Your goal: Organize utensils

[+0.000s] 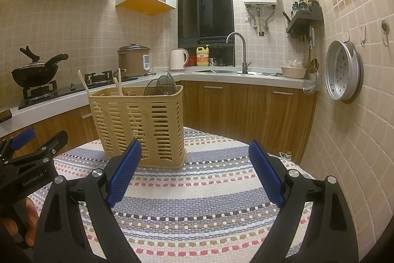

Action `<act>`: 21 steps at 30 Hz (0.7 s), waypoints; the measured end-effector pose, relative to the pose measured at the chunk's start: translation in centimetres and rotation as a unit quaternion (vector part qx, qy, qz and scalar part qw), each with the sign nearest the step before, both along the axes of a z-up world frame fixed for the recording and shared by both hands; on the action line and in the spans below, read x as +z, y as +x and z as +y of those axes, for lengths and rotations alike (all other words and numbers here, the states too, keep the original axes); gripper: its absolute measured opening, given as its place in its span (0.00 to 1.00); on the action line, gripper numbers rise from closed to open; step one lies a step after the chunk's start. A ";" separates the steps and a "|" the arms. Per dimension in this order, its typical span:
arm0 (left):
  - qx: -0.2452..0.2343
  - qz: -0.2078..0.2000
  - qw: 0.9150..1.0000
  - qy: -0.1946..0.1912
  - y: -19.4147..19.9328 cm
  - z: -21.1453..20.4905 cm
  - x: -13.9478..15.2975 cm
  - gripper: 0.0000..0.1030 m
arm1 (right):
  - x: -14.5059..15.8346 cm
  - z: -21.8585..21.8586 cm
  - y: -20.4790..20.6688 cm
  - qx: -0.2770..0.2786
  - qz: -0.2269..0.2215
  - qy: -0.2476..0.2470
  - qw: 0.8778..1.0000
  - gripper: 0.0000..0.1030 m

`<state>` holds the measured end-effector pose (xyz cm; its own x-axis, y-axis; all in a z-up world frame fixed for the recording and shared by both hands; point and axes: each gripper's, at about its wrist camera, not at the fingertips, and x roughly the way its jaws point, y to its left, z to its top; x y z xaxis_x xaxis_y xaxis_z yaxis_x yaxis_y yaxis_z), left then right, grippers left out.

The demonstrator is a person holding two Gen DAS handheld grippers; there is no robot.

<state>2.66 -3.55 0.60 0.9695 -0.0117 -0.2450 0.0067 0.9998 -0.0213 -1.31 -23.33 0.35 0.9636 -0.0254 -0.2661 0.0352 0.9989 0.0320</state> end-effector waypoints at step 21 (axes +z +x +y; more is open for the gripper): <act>0.001 -0.007 1.000 0.005 -0.2 -0.2 0.2 0.92 | 0.0 0.4 0.1 0.003 -0.001 -0.011 1.000 0.82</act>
<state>2.43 -3.73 0.77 0.9727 -0.0075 -0.2321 0.0050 0.9999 -0.0110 -1.24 -22.96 0.38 0.9643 -0.0258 -0.2635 0.0294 0.9995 0.0099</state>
